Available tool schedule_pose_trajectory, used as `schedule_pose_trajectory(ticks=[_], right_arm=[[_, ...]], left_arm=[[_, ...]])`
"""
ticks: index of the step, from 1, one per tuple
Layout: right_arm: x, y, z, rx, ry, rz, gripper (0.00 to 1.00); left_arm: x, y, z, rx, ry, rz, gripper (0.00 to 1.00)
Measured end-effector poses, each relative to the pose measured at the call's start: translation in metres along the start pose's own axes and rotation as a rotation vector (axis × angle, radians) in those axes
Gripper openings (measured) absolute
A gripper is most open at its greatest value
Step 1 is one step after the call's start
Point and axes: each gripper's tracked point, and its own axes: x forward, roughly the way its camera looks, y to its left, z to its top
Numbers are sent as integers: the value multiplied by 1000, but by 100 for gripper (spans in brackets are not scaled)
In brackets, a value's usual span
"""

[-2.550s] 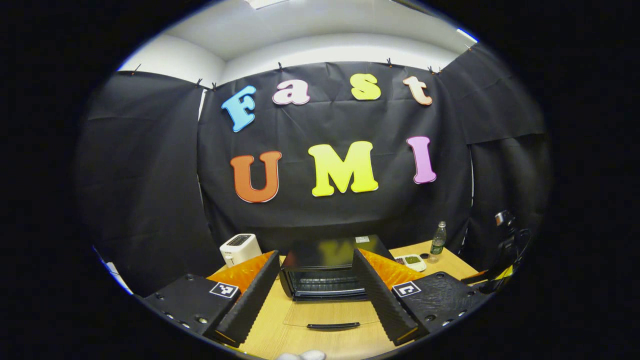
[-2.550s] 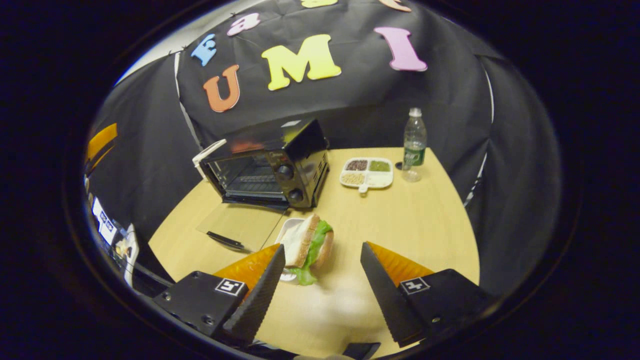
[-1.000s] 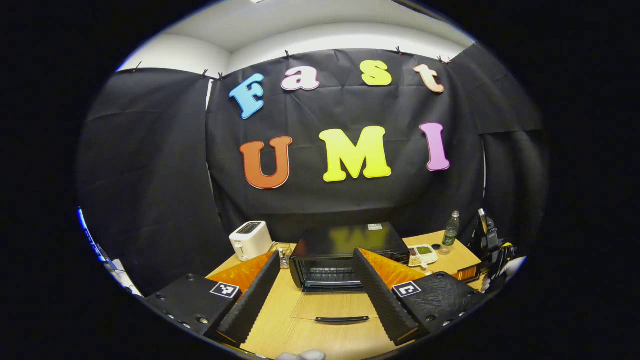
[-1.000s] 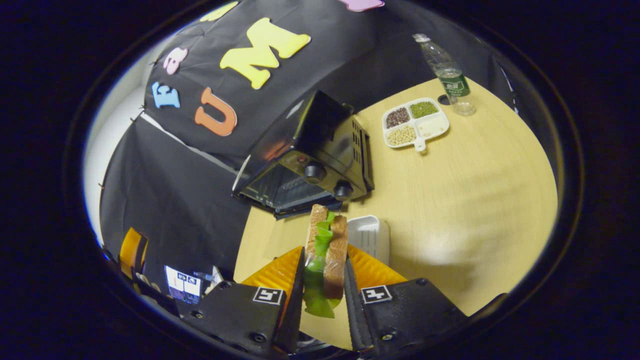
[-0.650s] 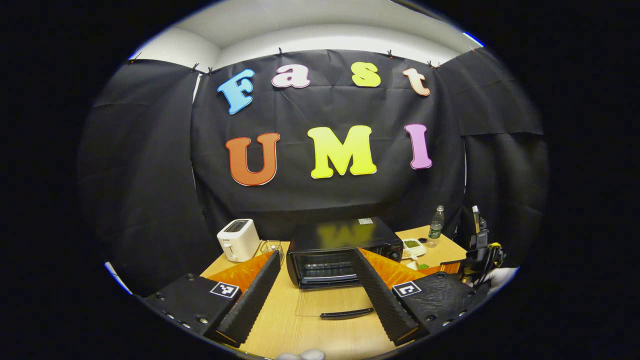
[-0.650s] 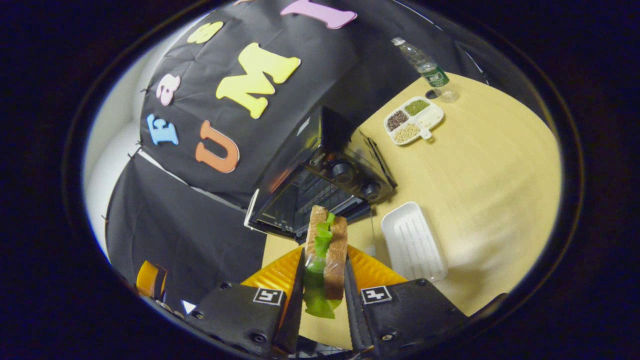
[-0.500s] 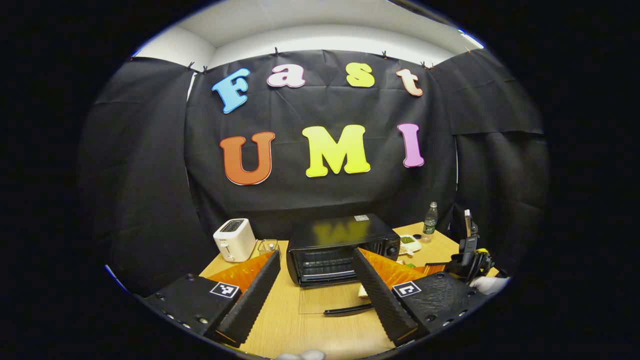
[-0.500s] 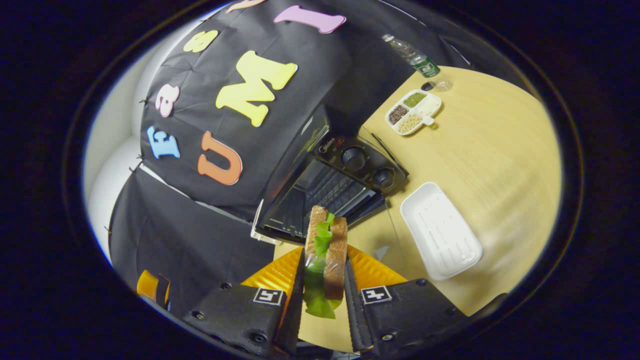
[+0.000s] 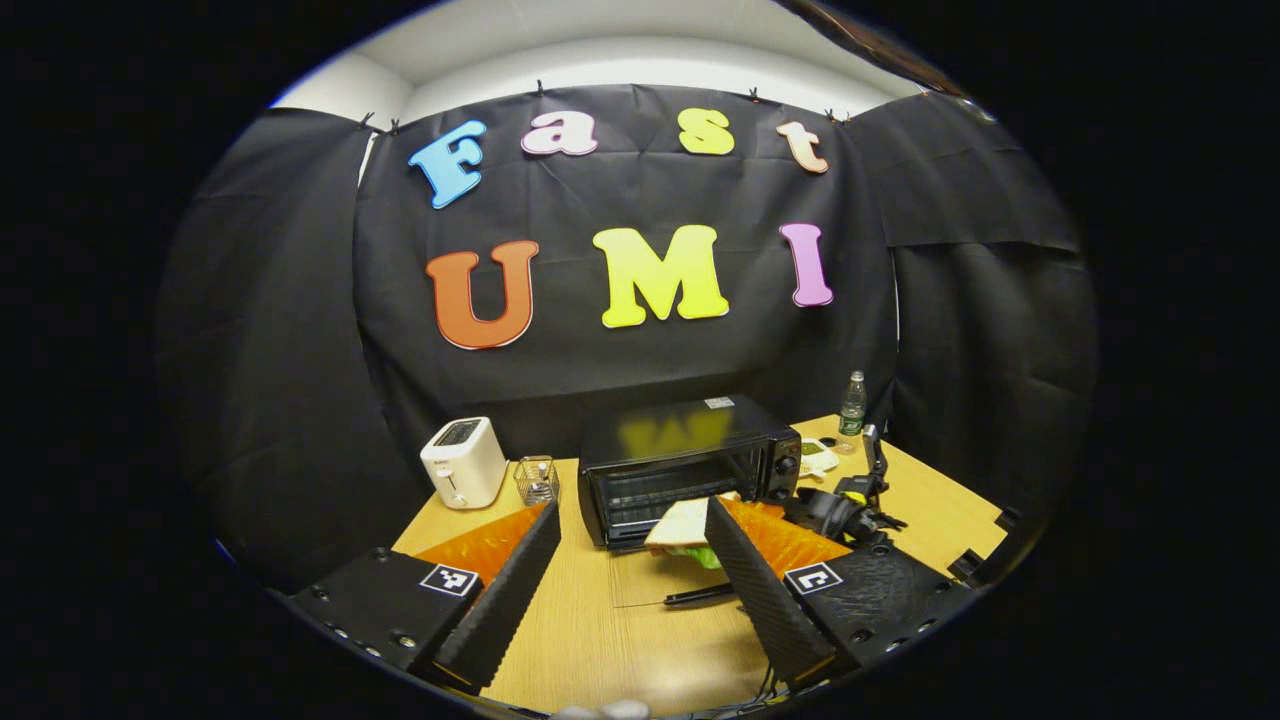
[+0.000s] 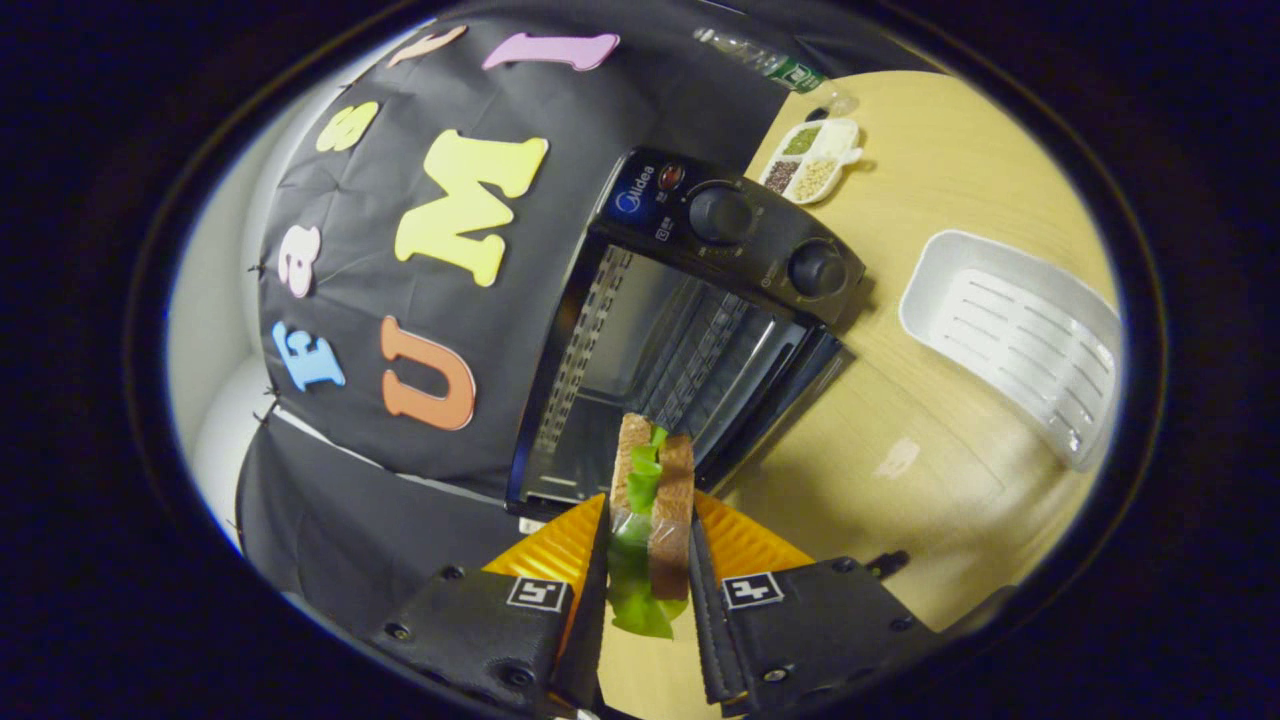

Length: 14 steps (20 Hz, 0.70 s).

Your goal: Open the electric oven with the left hand, put the food in, and close the electric oven.

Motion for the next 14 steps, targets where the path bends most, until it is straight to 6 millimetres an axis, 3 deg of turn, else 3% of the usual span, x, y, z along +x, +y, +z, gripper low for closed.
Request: schedule_pose_trajectory(ticks=[6, 10, 14], right_arm=[[65, -2, 28, 56, -87, -12, 43], [84, -6, 35, 24, -103, -42, 39], [86, -7, 36, -68, -105, -70, 41]], left_arm=[[16, 6, -5, 8, 1, 13, 96], [23, 7, -8, 0, 2, 14, 96], [30, 12, -15, -37, 16, 17, 95]])
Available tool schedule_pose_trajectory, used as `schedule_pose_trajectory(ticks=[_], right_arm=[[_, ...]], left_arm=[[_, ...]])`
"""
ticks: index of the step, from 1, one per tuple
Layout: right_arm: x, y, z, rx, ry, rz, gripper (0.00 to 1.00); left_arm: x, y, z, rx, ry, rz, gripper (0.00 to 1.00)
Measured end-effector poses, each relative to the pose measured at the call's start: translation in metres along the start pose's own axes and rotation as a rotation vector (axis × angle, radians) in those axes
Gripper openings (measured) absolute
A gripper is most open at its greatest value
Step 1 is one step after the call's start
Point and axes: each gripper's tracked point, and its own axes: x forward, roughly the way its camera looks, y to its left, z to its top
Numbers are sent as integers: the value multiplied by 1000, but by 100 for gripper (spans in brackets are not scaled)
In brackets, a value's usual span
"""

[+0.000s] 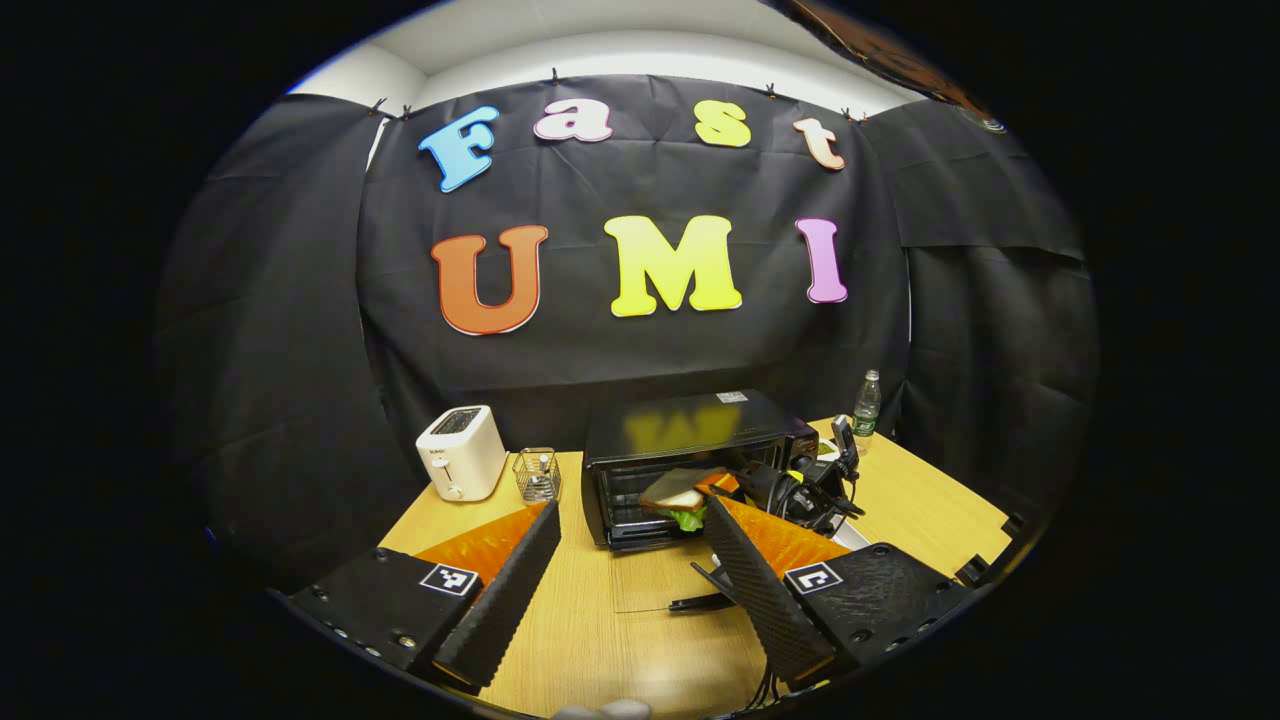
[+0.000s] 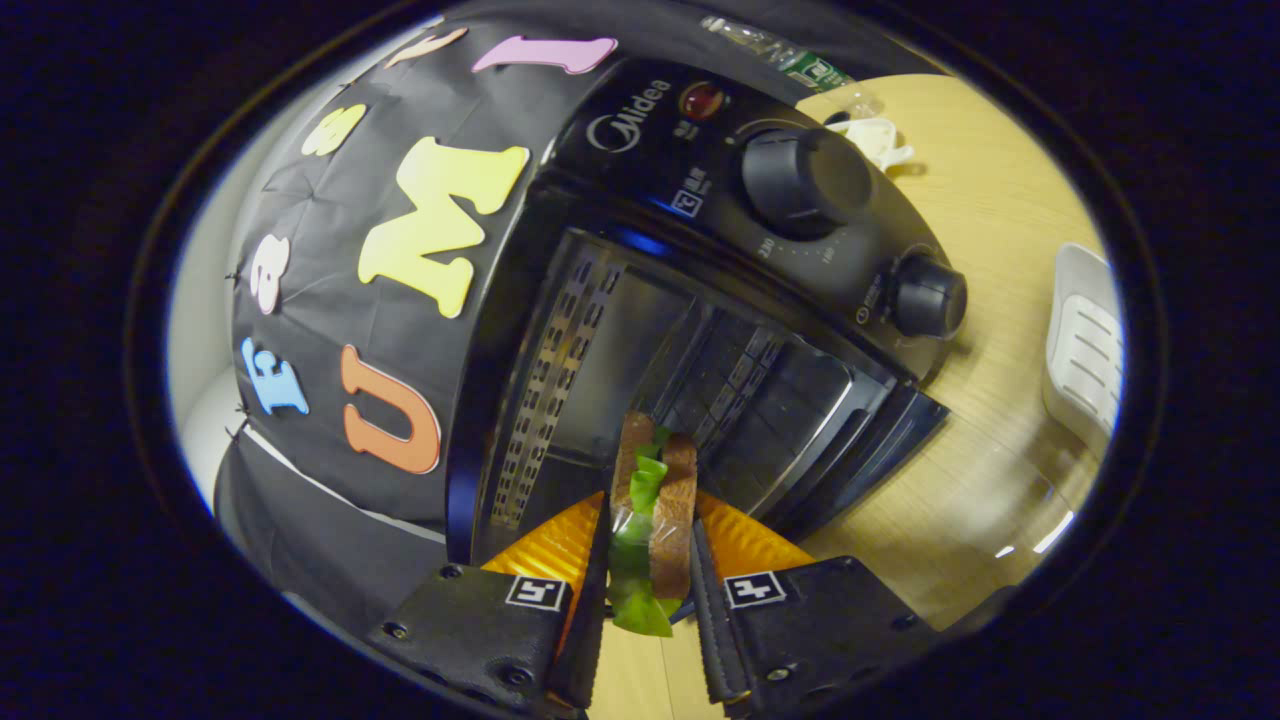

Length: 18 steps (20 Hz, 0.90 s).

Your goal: Open the electric oven with the left hand, put the food in, and close the electric oven.

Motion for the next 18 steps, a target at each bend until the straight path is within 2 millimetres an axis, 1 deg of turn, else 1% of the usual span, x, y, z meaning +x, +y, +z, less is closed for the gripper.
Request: schedule_pose_trajectory(ticks=[1, 2, 3, 4, 5, 6, 8, 11, 12, 13, 14, 15, 16, 18], right_arm=[[0, 2, -1, -34, 2, -2, 43], [0, 1, -1, -76, 0, -19, 43], [1, -1, 0, -119, 0, -39, 45], [2, -4, 1, -157, 4, -61, 51], [2, -10, 0, -185, 13, -83, 55], [3, -15, 2, -209, 21, -99, 69], [3, -19, 4, -267, 19, -123, 81], [1, -23, 9, -412, 4, -185, 87], [-2, -27, 12, -434, -5, -205, 92], [-3, -29, 14, -459, -11, -210, 93], [-6, -32, 20, -493, -27, -227, 98], [-8, -33, 25, -516, -39, -241, 93], [-11, -31, 28, -526, -51, -233, 95], [-17, -26, 30, -544, -52, -225, 95]], left_arm=[[1, 1, -2, -9, 7, 1, 95], [1, 2, -1, -11, 5, 4, 96], [1, 4, 2, -5, -3, 7, 96], [3, 4, 4, 1, -9, 8, 96], [4, 4, 6, 5, -15, 9, 96], [3, 5, 6, 5, -18, 8, 96], [4, 5, 8, 5, -24, 10, 96], [6, 5, 8, -1, -25, 10, 95], [5, 6, 8, -3, -26, 11, 95], [6, 6, 7, -5, -28, 15, 96], [5, 6, 7, -10, -28, 16, 96], [5, 6, 8, -13, -29, 16, 96], [5, 6, 9, -12, -34, 16, 96], [5, 6, 11, -7, -43, 20, 96]])
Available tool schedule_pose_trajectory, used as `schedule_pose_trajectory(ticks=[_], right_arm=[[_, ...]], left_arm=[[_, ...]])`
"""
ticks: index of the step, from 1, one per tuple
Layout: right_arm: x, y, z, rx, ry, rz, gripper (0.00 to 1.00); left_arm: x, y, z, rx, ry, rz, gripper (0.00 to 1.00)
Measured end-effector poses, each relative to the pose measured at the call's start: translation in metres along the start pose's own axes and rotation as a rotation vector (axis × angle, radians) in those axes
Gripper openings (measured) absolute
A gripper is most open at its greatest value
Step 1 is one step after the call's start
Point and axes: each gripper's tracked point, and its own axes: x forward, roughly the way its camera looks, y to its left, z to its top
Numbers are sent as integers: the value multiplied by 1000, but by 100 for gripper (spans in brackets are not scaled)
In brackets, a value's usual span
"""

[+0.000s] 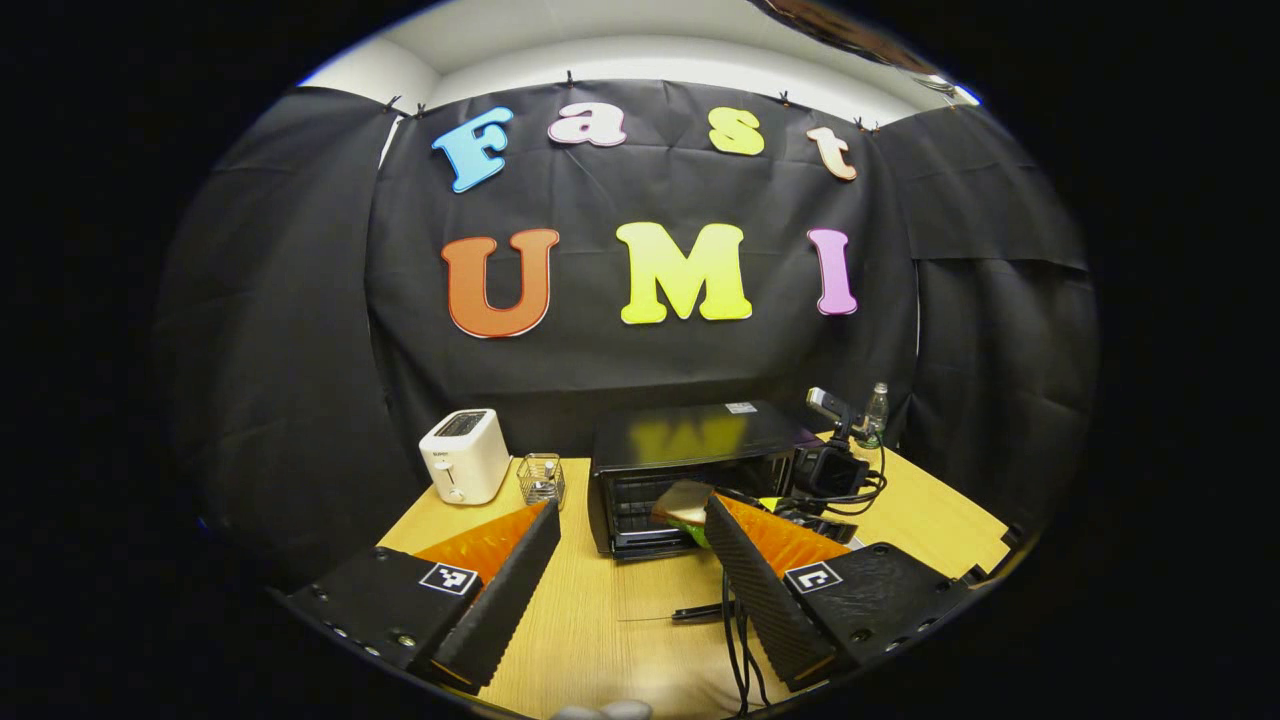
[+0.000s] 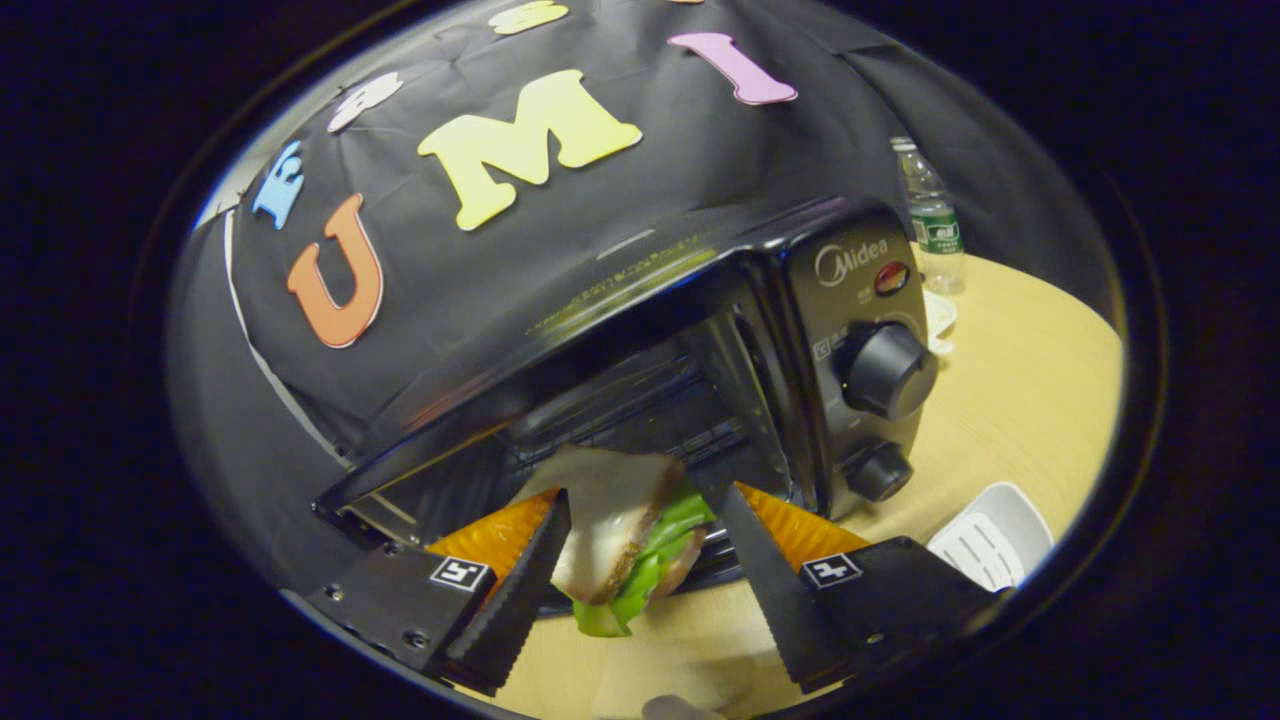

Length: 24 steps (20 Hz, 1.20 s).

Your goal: Open the electric oven with the left hand, put the food in, and close the electric oven.

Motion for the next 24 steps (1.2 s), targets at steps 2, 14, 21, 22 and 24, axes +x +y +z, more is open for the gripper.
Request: schedule_pose_trajectory(ticks=[2, 14, 21, 22, 24], right_arm=[[-9, 0, 7, -31, -6, 4, 95], [-162, -43, 92, -367, -110, -55, 96], [-272, -99, 156, -493, -182, -97, 96], [-283, -106, 166, -511, -196, -112, 96], [-308, -119, 185, -558, -227, -130, 96]], left_arm=[[-1, 0, 0, 5, -9, 4, 96], [-2, -1, -10, 22, -30, 36, 96], [13, -35, -77, -6, 78, 32, 96], [16, -41, -88, -5, 97, 29, 96], [20, -53, -105, -8, 119, 26, 96]])
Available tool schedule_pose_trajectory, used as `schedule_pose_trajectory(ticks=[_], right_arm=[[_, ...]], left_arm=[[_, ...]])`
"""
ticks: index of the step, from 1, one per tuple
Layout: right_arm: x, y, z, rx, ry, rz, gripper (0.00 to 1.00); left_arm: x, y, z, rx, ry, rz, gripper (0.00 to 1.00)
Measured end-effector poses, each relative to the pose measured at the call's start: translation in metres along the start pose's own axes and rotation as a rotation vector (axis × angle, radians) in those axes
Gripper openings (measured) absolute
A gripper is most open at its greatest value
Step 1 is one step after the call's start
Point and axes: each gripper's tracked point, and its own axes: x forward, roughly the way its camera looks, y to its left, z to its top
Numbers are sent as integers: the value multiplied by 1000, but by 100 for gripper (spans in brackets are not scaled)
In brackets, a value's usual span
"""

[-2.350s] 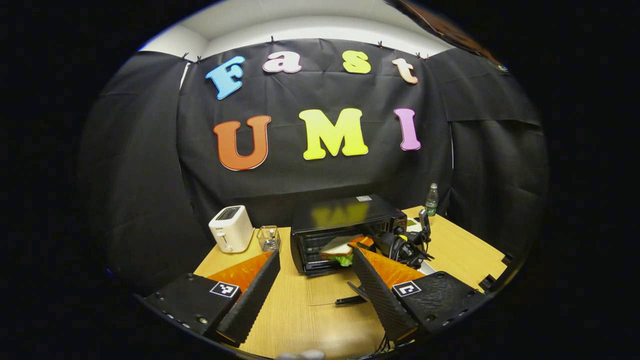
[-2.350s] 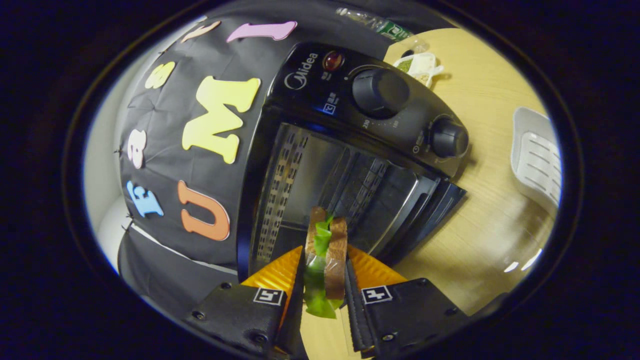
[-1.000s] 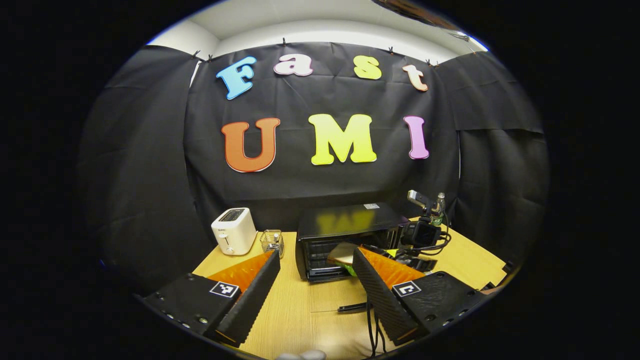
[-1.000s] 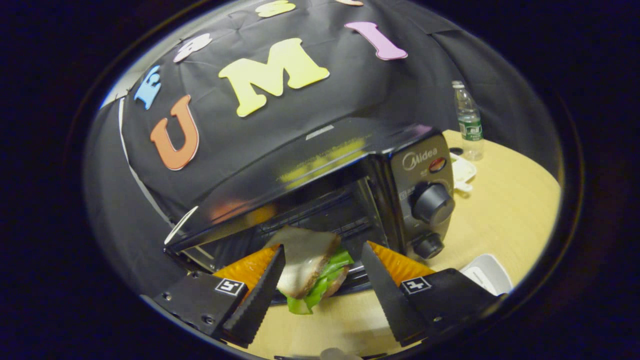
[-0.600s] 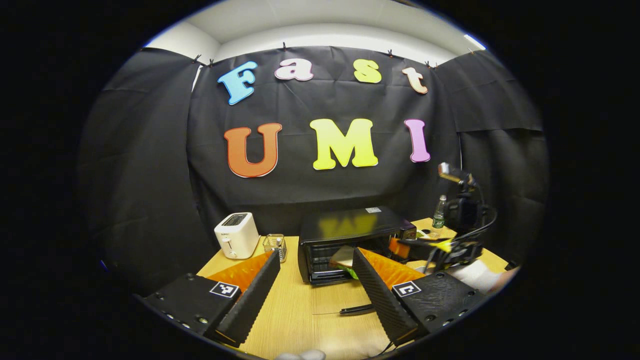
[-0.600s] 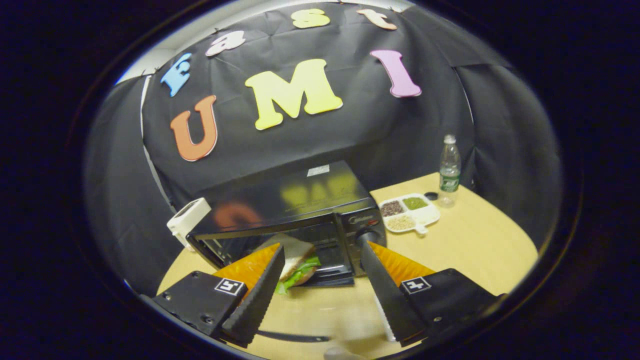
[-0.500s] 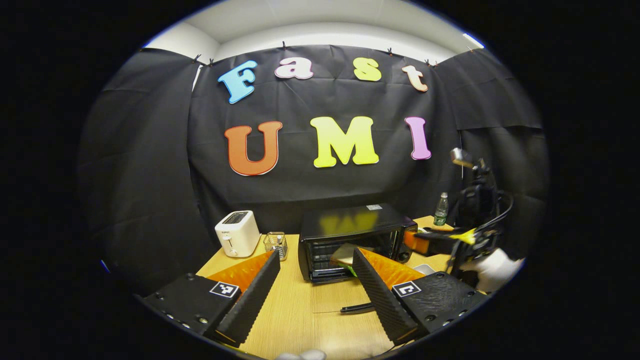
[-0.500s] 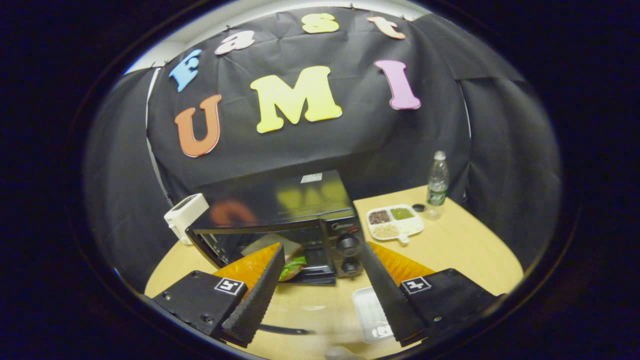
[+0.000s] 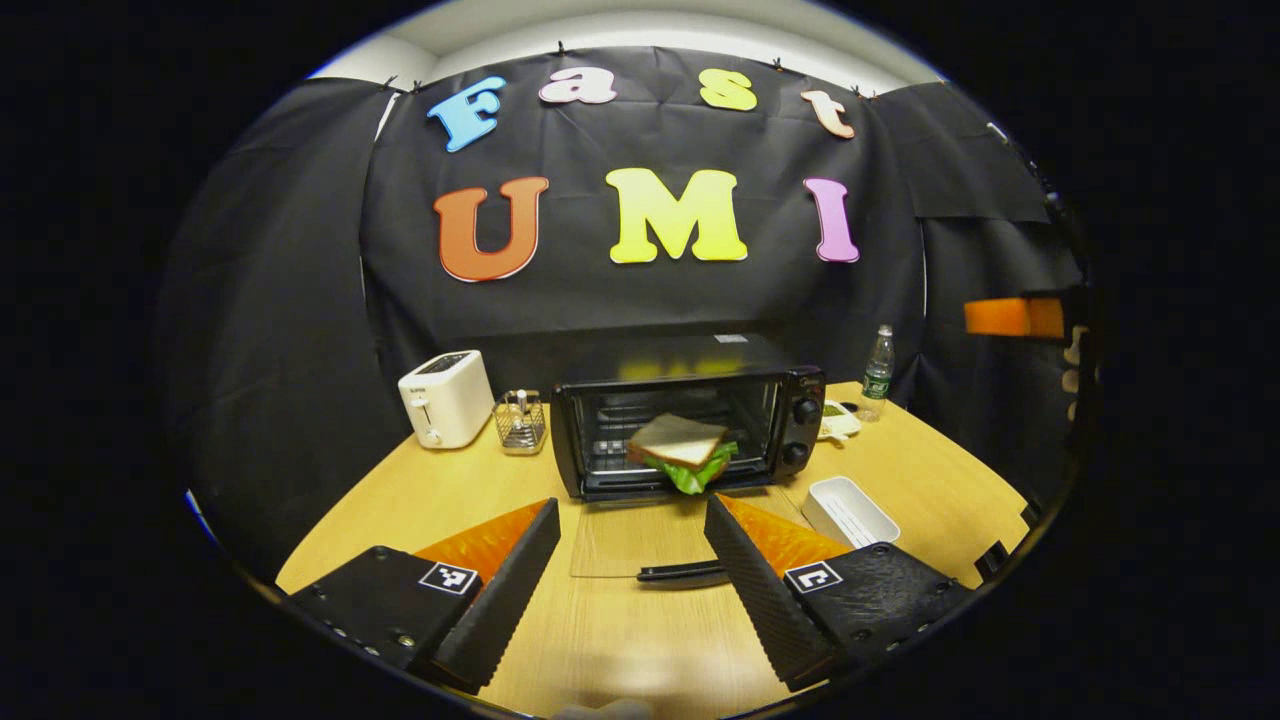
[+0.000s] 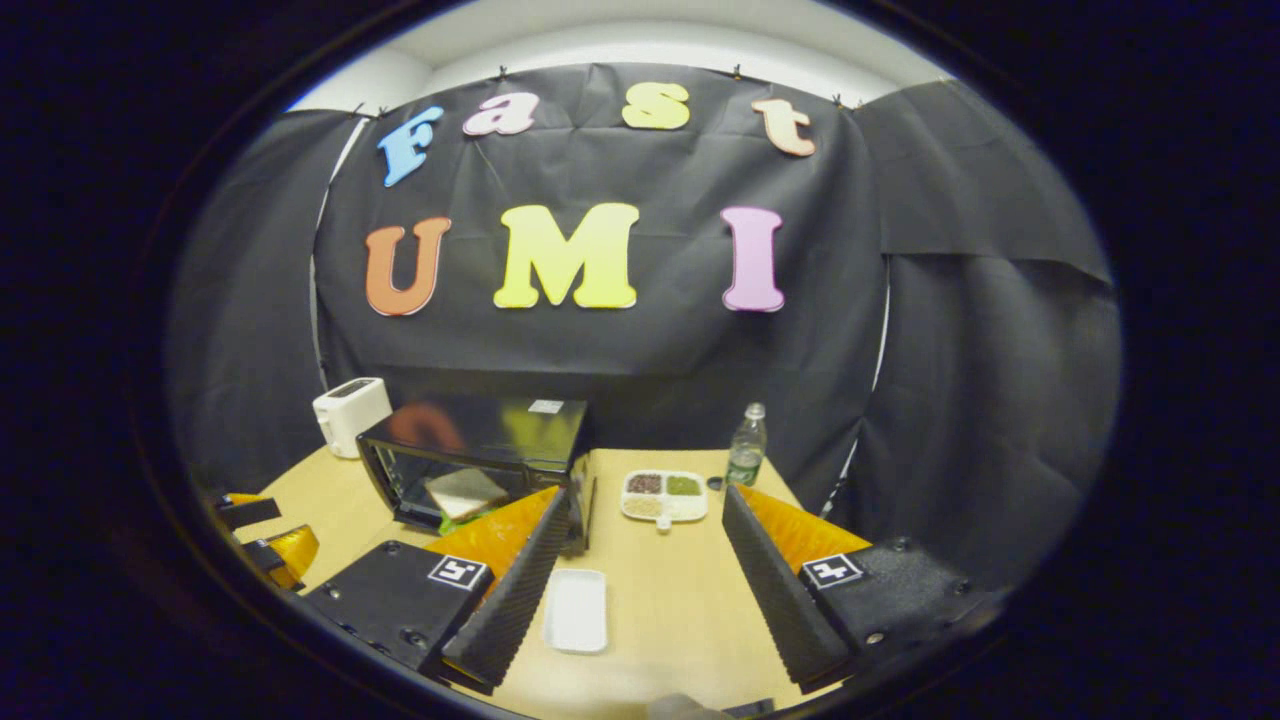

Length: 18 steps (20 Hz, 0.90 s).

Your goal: Open the electric oven with the left hand, put the food in, and close the electric oven.

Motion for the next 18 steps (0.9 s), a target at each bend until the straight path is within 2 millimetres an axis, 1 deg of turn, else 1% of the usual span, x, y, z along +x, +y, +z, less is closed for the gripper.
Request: schedule_pose_trajectory(ticks=[1, 2, 3, 6, 9, 10, 13, 14, 18], right_arm=[[-8, -12, 4, -8, -6, -4, 96], [-15, -21, 4, -11, -7, -8, 99], [-19, -29, 4, -13, 0, -10, 97], [-36, -50, 4, -7, 3, -21, 97], [-47, -60, 6, -18, -5, -24, 97], [-51, -61, 8, -23, -11, -22, 97], [-56, -63, 10, -17, -7, -18, 97], [-57, -63, 10, -14, -4, -12, 97], [-56, -72, 9, -35, 5, -16, 97]], left_arm=[[4, -6, -8, 2, 17, -3, 96], [7, -12, -17, 3, 31, -5, 96], [10, -18, -24, 1, 43, -11, 96], [22, -33, -50, -18, 82, -14, 96], [37, -50, -80, -42, 141, -20, 96], [35, -58, -86, -49, 164, -23, 96], [48, -74, -111, -85, 213, -32, 96], [53, -75, -117, -93, 227, -27, 96], [63, -75, -133, -114, 269, -1, 96]])
